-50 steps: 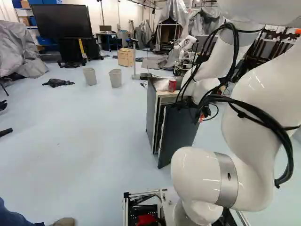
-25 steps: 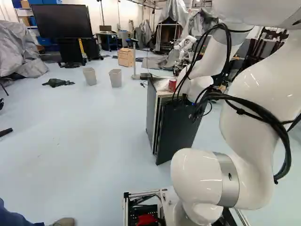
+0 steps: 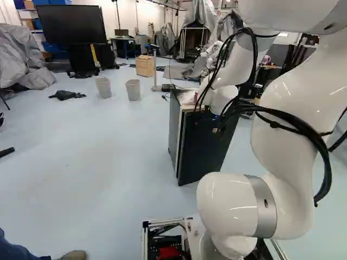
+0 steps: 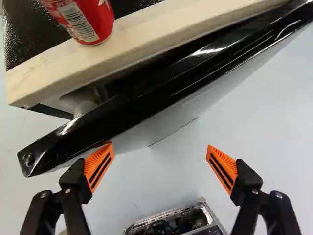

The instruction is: Grab a drink from the fridge

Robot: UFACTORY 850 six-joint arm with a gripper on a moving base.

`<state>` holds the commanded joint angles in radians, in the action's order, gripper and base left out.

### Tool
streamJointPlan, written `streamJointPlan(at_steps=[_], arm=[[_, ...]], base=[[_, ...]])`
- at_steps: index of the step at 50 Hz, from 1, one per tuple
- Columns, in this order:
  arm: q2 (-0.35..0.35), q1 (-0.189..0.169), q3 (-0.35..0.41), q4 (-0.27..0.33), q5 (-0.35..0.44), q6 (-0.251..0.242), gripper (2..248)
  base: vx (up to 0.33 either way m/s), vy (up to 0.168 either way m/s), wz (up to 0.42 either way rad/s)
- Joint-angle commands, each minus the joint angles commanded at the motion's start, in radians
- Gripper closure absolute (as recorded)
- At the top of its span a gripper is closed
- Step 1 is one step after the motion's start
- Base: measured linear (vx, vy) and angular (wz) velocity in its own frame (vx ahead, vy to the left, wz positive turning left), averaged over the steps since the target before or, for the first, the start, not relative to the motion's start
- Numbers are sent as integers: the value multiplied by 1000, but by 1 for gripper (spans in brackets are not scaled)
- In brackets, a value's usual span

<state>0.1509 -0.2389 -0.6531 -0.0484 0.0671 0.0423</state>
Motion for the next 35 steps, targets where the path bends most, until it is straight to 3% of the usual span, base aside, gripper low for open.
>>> streamJointPlan(at_steps=[35], arm=[[45,66,-52,0,0,0,3]], base=[[0,0,0]])
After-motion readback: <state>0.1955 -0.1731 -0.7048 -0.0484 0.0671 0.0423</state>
